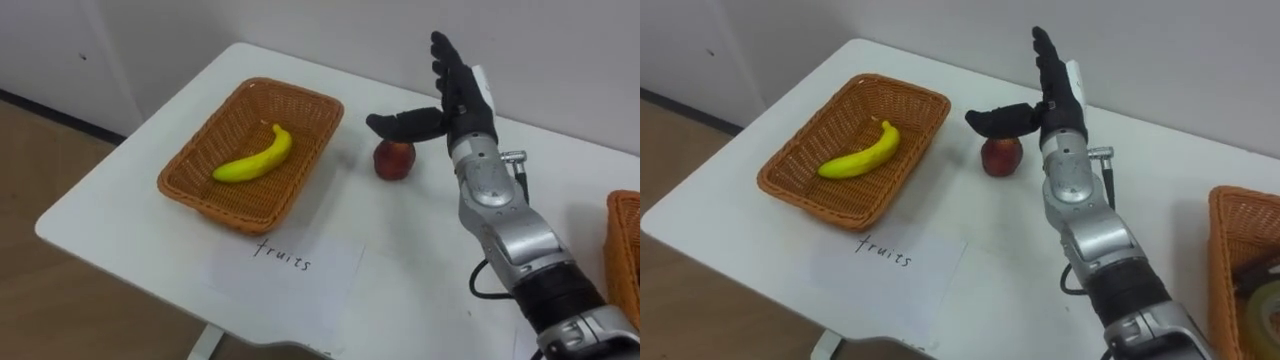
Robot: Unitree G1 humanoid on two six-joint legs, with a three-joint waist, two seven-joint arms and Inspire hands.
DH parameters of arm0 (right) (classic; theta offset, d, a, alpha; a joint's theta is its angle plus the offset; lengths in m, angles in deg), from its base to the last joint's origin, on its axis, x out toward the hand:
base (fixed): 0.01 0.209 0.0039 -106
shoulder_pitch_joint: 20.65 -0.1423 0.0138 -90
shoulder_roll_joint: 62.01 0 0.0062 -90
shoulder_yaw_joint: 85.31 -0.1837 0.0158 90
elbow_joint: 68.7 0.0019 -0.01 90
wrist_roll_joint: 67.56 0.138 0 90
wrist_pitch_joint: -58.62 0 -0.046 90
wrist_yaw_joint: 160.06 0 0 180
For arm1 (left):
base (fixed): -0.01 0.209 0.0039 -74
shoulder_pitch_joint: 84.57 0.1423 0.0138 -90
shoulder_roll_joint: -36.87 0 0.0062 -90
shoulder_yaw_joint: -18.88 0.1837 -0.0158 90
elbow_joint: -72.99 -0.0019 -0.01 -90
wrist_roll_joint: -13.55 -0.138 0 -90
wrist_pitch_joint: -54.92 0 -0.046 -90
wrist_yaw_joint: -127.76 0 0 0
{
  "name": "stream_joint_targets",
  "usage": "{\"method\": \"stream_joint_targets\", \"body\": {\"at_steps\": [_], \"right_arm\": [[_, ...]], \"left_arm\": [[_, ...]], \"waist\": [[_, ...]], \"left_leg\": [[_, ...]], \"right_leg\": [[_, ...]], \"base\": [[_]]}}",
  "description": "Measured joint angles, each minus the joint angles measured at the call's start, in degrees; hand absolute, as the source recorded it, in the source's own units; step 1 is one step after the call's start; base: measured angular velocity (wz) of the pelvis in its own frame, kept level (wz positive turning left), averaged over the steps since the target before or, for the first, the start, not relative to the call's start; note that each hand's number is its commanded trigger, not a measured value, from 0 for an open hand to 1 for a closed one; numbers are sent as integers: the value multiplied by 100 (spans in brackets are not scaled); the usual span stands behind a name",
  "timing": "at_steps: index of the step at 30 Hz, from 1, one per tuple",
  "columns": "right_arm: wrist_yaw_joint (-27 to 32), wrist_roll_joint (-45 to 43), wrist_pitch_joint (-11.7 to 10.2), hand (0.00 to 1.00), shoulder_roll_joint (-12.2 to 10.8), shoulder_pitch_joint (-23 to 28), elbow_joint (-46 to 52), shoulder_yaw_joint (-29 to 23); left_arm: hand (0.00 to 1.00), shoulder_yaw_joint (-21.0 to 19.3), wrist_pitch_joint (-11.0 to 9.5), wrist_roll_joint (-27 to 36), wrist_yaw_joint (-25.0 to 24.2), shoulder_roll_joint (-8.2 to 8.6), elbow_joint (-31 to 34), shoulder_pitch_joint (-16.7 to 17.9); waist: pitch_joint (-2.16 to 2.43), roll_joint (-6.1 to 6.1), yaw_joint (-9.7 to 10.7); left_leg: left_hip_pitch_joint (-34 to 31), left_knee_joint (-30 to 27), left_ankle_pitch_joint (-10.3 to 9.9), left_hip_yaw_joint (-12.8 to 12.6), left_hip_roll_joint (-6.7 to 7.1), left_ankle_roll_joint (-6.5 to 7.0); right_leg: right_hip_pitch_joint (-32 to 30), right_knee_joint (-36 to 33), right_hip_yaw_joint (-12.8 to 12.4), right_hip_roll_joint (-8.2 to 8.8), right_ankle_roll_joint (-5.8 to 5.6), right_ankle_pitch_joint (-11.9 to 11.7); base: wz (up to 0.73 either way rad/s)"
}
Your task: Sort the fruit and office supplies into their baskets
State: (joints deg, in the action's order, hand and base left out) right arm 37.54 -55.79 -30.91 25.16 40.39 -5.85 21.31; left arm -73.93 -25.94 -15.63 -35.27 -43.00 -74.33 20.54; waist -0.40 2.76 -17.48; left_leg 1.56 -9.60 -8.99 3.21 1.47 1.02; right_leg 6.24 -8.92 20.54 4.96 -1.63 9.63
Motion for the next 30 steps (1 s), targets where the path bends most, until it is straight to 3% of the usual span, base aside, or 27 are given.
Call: {"method": "stream_joint_targets", "body": {"at_steps": [13, 15, 17, 19, 25, 30], "right_arm": [[-26, 160, -7, 0, -14, -138, -836, 3], [-25, 159, -7, 0, -16, -148, -877, 4], [-25, 157, -7, 0, -16, -148, -897, 4], [-28, 156, -7, 0, -25, -148, -914, 5], [-94, 161, -10, 0, -162, -298, -1428, 10], [-151, 139, -28, 0, -196, -345, -1522, 10]], "left_arm": [[0, 437, 3, 274, -90, 10, 12, -79], [0, 557, 6, 274, -98, 11, 10, -126], [0, 601, 0, 273, -114, 11, -5, -167], [0, 614, -2, 274, -134, 10, -5, -216], [0, 849, -6, 288, -135, 4, -4, -281], [0, 866, -48, 411, -134, -4, -5, -328]], "waist": [[-6, 10, -19], [-42, 2, -14], [-47, 4, -19], [-89, 2, -23], [-102, 22, -25], [-118, 120, -23]], "left_leg": [[-301, -13, 22, -5, 10, 24], [-338, -13, 29, -6, 14, 32], [-387, -14, 33, -14, 14, 38], [-400, -14, 37, -27, 18, 44], [-507, -27, 44, -74, 19, 57], [-587, -69, 44, -72, 22, 57]], "right_leg": [[-315, -19, 1, 27, 0, 0], [-363, -37, -1, 41, -3, -1], [-437, -87, -2, 54, -4, -1], [-452, -85, -2, 62, -7, -3], [-569, -103, -16, 77, -17, -10], [-621, -105, -4, 80, -17, -10]], "base": [[0], [0], [0], [-3], [-3], [0]]}}
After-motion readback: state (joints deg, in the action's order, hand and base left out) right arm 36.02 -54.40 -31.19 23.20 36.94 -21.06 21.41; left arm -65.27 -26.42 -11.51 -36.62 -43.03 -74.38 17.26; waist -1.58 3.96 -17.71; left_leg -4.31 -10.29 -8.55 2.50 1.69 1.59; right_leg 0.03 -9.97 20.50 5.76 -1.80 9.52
